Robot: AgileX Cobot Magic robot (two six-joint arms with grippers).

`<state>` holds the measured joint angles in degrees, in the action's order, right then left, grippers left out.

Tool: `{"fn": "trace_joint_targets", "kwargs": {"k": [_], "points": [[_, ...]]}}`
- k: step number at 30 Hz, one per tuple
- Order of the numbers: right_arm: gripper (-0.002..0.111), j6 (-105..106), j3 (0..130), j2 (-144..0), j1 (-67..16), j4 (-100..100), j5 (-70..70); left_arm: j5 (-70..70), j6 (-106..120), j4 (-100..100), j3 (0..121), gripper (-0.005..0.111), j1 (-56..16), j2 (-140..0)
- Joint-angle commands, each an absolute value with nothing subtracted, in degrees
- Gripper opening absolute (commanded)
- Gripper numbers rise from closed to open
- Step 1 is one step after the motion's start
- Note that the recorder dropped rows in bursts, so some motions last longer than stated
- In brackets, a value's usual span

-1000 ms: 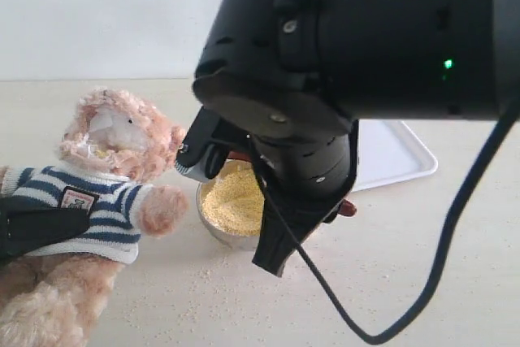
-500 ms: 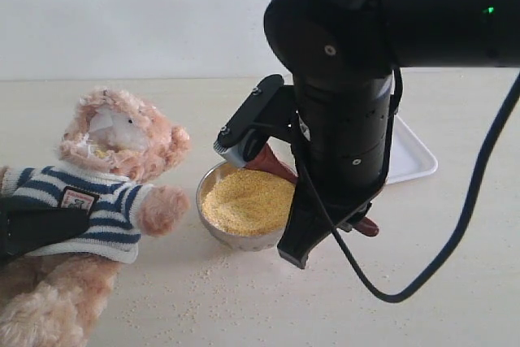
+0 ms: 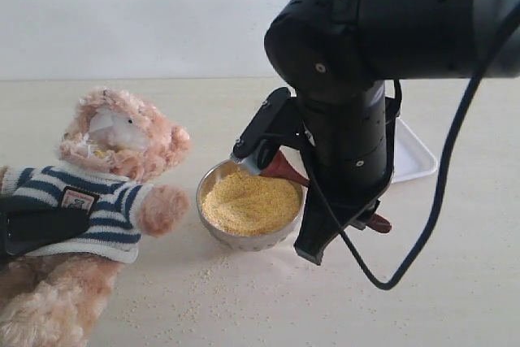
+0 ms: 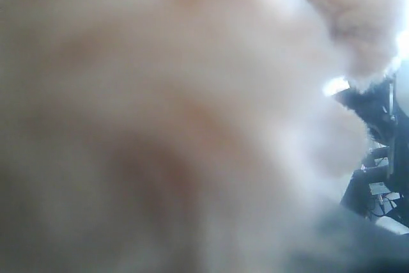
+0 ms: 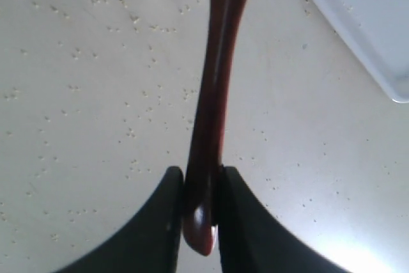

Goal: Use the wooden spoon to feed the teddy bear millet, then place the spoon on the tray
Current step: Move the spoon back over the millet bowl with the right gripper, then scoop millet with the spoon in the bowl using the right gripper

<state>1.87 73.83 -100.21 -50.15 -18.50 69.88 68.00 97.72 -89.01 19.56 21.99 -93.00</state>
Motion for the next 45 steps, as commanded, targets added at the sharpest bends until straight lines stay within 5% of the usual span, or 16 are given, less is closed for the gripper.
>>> {"fn": "trace_joint_targets", "kwargs": {"k": [1,45], "points": [[0.001,3.18,74.99,-102.91,-49.71,-21.18,69.96,69.96,98.12,-89.53,20.04,0.005,22.14,-92.95],[0.001,0.74,73.77,-110.69,-55.51,-43.78,69.96,69.96,98.12,-89.53,20.04,0.005,22.14,-92.95]]}}
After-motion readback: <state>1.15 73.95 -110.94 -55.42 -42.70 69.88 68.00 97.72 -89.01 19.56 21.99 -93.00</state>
